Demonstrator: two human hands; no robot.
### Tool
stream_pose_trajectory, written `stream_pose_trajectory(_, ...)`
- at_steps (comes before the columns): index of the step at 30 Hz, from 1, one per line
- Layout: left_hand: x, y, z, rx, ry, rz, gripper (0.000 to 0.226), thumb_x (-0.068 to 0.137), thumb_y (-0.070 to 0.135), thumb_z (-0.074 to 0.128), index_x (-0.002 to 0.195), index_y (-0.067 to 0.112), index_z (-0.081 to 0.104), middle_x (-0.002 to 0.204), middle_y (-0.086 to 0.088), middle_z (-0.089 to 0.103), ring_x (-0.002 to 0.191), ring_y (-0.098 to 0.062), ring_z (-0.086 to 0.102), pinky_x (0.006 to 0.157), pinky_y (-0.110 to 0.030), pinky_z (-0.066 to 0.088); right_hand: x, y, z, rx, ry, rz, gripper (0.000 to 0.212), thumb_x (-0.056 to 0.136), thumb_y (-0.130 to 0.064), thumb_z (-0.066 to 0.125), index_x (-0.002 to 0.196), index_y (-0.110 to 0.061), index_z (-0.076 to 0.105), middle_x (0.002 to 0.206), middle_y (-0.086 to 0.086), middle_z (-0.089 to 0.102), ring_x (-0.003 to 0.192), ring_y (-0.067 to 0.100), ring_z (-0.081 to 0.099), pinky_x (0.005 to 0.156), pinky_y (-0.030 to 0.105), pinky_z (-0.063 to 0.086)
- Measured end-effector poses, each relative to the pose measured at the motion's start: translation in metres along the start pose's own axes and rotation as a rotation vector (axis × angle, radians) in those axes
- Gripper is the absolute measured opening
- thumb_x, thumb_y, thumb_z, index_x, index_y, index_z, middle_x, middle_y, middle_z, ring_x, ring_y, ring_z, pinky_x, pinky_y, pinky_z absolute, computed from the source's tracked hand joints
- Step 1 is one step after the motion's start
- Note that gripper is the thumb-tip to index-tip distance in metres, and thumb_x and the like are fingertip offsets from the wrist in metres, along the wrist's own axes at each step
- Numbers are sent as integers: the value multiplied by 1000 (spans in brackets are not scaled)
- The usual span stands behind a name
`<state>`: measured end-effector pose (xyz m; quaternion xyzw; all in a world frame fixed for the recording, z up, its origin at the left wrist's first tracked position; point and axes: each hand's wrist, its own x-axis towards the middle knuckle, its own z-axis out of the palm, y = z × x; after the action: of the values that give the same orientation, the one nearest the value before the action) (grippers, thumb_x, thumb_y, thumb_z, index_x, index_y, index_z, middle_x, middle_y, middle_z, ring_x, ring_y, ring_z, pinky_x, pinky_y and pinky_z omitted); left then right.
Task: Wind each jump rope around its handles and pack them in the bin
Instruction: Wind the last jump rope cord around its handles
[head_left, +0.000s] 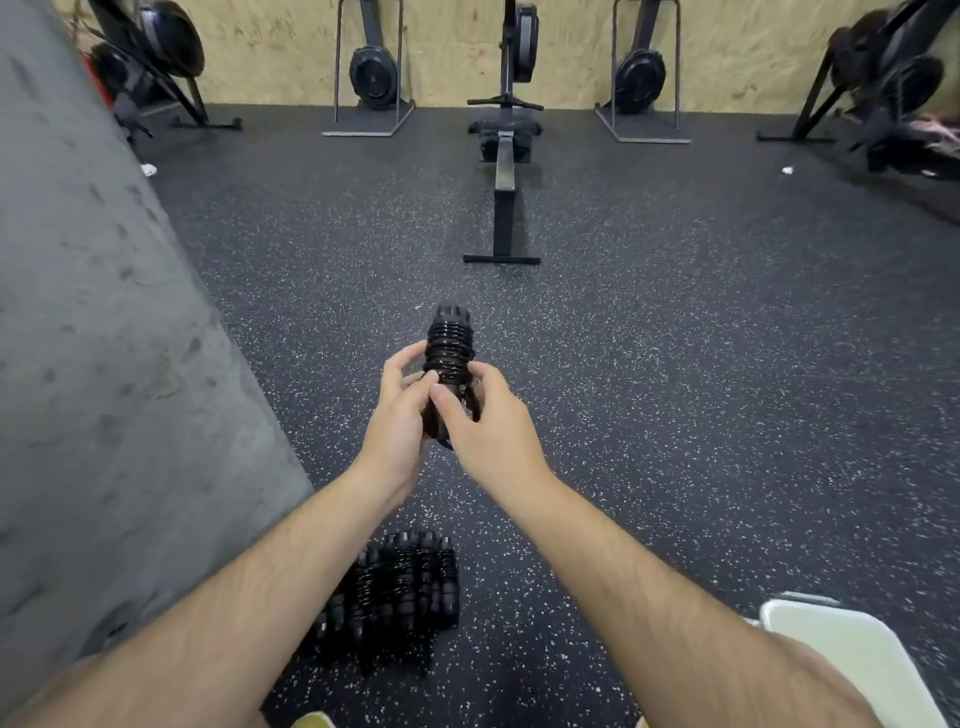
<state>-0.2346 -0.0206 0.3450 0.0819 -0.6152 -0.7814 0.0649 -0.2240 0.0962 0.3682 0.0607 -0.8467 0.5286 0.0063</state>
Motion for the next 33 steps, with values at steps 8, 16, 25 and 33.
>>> stream_pose_trajectory(8, 16, 2, -37, -102, 164, -196, 56, 91, -2, 62, 142, 7, 41, 128, -16, 61, 94, -20, 65, 70, -31, 51, 16, 10, 38, -15, -110, 132, 71, 73, -66, 63, 130, -29, 44, 111, -8, 70, 102, 17, 67, 92, 46, 54)
stream_pose_trajectory(16, 6, -33, -73, 80, 99, -301, 50, 87, 6, 72, 127, 18, 45, 115, -11, 70, 95, -28, 71, 82, -45, 57, 20, 39, 72, 94, -244, 278, 28, 94, -18, 62, 121, -23, 56, 114, -1, 69, 104, 20, 66, 96, 44, 53)
stream_pose_trajectory(25, -66, -174, -99, 234, 327, -551, 49, 82, 11, 77, 115, 27, 44, 101, -7, 69, 81, -18, 66, 68, -31, 51, -42, 140, 137, -30, -370, 653, 37, 93, -10, 53, 129, -12, 50, 109, 1, 56, 95, 16, 54, 80, 24, 41)
stream_pose_trajectory(33, -156, -294, -108, 263, 490, -843, 41, 86, 4, 65, 113, 21, 38, 100, -11, 65, 80, -20, 60, 66, -32, 46, -138, 281, 187, -165, -532, 805, 53, 67, -25, 50, 118, -23, 65, 119, 6, 62, 97, 20, 65, 94, 33, 54)
